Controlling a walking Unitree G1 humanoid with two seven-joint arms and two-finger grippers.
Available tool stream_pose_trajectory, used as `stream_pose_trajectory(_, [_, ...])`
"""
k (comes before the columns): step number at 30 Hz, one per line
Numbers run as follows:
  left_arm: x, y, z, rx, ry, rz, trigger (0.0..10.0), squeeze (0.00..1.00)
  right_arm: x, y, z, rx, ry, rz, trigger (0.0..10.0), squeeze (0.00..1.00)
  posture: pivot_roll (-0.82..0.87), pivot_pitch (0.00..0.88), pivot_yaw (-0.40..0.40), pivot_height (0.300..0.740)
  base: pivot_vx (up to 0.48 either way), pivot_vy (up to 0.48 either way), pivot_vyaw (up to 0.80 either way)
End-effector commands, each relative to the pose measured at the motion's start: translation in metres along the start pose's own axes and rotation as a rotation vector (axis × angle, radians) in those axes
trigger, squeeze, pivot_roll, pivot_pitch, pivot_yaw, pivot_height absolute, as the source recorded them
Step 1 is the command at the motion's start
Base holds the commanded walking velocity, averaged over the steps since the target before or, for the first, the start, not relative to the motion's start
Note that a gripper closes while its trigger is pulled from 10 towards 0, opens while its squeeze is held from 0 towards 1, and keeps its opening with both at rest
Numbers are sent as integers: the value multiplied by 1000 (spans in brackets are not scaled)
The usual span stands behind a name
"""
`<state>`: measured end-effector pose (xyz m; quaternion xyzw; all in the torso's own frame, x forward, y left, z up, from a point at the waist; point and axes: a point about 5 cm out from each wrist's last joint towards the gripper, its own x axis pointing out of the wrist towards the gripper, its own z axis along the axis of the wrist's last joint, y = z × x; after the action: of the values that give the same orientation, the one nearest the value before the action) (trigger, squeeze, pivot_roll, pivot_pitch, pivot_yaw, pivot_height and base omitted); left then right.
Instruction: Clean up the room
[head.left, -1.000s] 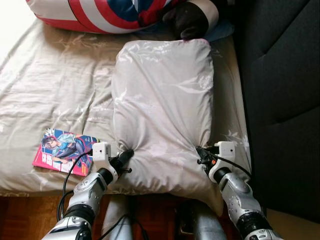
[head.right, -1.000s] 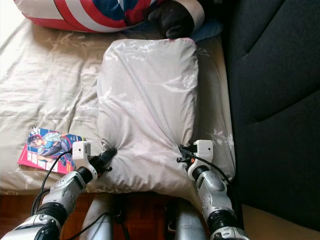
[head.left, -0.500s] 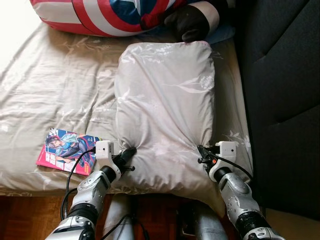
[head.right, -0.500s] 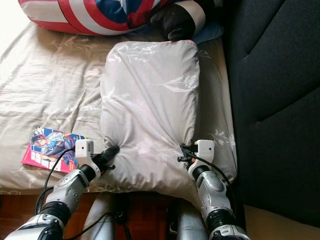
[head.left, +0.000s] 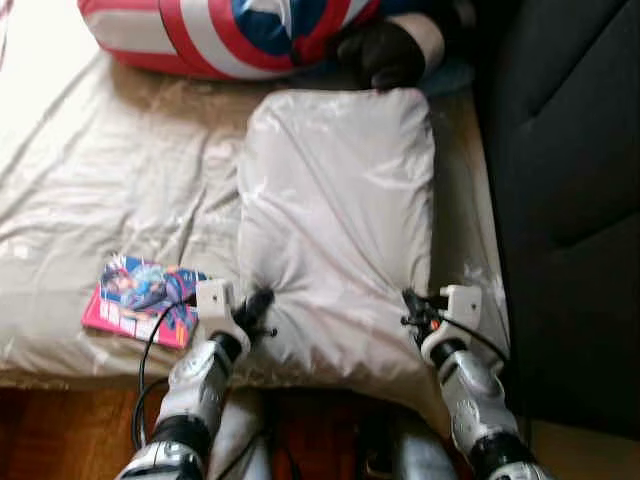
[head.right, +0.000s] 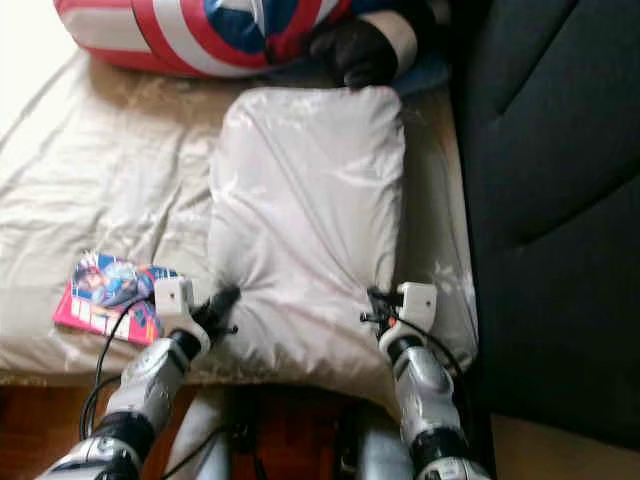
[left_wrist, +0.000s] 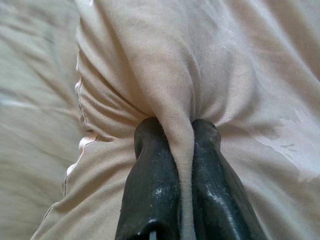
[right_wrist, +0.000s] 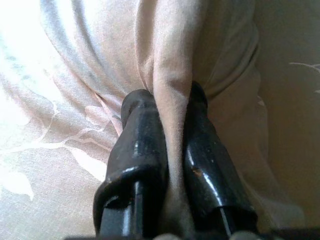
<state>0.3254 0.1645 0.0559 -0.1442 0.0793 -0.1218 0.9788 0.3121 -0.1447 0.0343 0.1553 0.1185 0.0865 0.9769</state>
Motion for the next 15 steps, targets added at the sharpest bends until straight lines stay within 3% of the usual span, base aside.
stream_pose_trajectory(1, [-2,3,5,31,-39,13,10000,0,-7,0,-20,25,76,-12,10000,0,2,283,-18,727,0,0,0])
stream_pose_trajectory(15, [4,0,11,41,-46,12,10000,0,1,-3,-7,27,49,-39,10000,0,5,229,-24,740,0,0,0])
